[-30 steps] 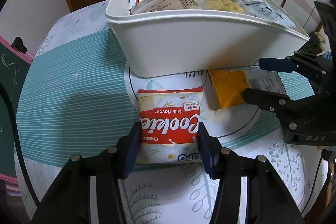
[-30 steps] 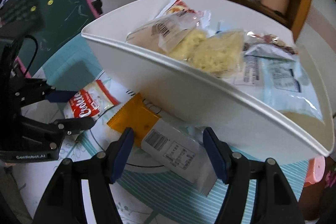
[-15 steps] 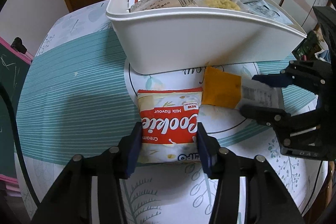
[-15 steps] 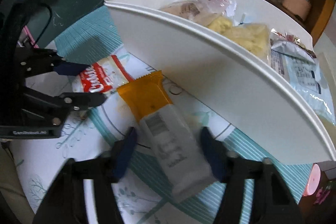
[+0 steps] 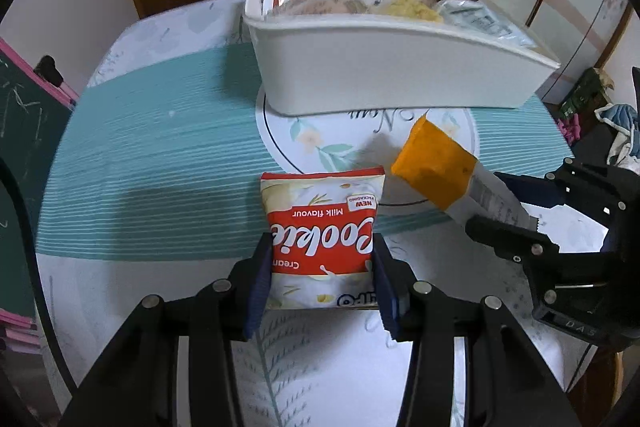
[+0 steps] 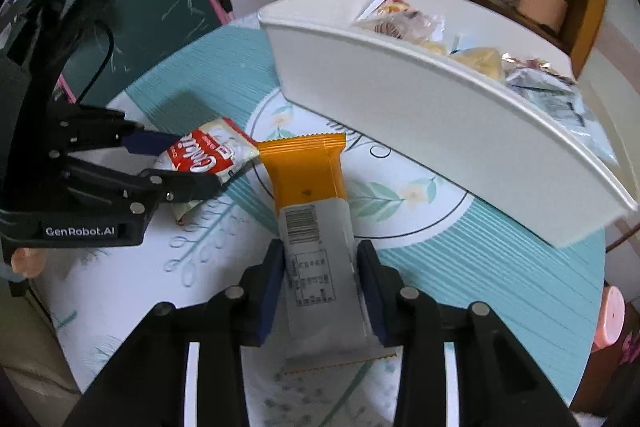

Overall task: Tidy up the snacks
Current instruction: 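Carry both packets into the white tray and open both tools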

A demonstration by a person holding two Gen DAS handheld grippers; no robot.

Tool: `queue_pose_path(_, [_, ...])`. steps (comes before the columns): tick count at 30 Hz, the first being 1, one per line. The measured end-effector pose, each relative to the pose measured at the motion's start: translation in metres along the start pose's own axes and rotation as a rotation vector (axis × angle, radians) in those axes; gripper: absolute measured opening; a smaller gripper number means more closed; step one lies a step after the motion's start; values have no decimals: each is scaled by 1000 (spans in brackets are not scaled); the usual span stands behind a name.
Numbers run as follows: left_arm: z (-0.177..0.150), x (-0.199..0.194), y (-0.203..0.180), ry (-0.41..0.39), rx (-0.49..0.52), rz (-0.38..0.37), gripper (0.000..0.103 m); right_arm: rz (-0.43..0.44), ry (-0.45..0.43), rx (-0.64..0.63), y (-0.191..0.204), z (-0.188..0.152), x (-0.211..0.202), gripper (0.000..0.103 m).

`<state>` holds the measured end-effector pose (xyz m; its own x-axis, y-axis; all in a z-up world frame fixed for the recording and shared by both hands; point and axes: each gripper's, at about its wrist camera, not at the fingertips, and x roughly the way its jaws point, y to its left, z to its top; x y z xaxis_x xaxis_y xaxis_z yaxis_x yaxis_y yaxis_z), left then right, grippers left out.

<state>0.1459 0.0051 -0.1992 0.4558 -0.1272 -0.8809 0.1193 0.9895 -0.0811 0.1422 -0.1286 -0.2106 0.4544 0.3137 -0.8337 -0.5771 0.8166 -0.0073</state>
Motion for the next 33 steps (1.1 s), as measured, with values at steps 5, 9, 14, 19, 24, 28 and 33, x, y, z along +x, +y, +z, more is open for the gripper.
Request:
queue_pose_path(5, [3,-33,-5,-72,31,-13,44,-16,-88,109,1,3,-31,37])
queue_pose_path(9, [10,-61,-11,-131,57,-18,44,-80,-142,194,-4,13,-60,37])
queue_pose_path(14, [28,-92,-19,-196,90,-18,44,-90,-217,289,-18,29,-95,37])
queue_pose_path(19, [55,-120,-24,-267,120,4,44,-131,-307,281,-21,52,-128,37])
queue_pose_path(24, [89,-142,-29,-312,152,29,44,-191,-379,259,-22,78,-155,37])
queue_pose_path(28, [114,-152,-34,-338,178,57,44,-232,-423,240,-21,96,-169,37])
queue_pose_path(33, [149,-153,-37,-342,192,93,45,-283,-462,231,-29,121,-180,37])
